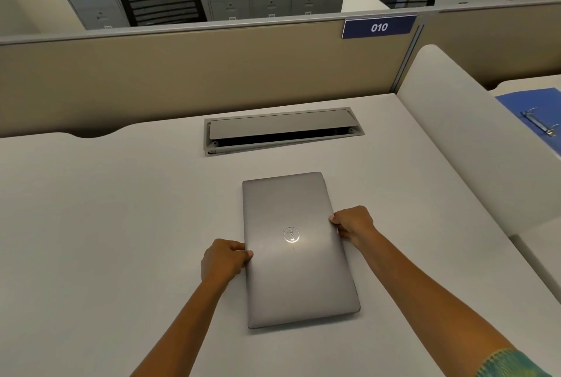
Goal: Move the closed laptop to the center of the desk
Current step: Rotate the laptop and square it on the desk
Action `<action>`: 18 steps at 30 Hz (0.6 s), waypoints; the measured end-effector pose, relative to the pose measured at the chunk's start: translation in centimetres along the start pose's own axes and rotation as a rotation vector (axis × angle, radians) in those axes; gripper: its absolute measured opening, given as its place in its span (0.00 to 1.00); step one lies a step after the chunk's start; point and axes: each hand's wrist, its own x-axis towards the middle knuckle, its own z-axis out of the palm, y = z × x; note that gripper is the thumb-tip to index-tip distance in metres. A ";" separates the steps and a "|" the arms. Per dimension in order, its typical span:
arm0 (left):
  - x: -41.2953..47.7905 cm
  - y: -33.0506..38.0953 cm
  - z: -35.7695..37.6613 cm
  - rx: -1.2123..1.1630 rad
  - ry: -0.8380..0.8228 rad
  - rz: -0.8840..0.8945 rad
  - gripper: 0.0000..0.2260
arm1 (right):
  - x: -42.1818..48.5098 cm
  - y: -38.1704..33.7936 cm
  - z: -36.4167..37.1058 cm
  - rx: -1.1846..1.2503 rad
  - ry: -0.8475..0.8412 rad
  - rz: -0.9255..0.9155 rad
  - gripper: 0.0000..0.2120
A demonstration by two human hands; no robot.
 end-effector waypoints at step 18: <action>8.5 12.5 -1.1 0.707 -0.038 0.612 0.24 | -13.5 9.7 -1.3 0.800 -0.052 0.298 0.12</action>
